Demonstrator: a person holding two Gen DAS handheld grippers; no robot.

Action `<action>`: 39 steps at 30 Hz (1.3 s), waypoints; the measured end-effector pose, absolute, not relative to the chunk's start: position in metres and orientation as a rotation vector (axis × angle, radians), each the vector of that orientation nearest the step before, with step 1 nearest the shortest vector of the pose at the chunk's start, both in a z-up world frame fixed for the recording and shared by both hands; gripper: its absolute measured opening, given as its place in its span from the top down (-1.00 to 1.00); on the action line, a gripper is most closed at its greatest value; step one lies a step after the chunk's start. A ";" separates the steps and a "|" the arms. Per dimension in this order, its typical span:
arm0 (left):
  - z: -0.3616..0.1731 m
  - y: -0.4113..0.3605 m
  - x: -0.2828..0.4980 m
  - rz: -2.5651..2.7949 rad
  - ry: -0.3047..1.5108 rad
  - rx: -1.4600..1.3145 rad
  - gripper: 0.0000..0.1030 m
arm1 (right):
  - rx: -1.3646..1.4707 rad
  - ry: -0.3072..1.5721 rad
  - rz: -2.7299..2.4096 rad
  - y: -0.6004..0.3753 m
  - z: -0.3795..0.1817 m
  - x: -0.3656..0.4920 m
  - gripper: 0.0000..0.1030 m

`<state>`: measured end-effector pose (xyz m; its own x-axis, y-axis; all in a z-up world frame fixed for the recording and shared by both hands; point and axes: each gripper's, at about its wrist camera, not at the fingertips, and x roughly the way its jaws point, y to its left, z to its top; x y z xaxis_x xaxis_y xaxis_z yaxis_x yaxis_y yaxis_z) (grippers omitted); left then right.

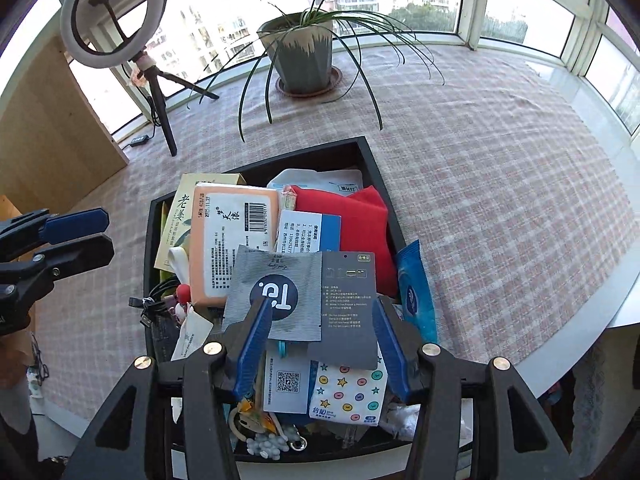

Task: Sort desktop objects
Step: 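Move both open tools back toward the blue clothespin on the table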

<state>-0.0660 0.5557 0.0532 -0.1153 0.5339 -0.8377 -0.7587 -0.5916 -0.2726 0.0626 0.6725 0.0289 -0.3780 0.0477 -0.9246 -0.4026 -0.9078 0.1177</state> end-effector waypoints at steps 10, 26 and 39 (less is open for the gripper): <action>0.046 0.439 -0.096 2.077 0.288 -1.298 0.15 | -1.566 0.392 2.447 0.617 0.039 0.040 0.06; -0.017 0.148 -0.087 2.575 0.021 -1.602 0.12 | -1.809 0.045 2.794 0.371 0.012 -0.110 0.05; -0.054 -0.005 -0.074 2.727 -0.207 -1.766 0.10 | -1.957 -0.209 2.871 0.239 -0.006 -0.153 0.05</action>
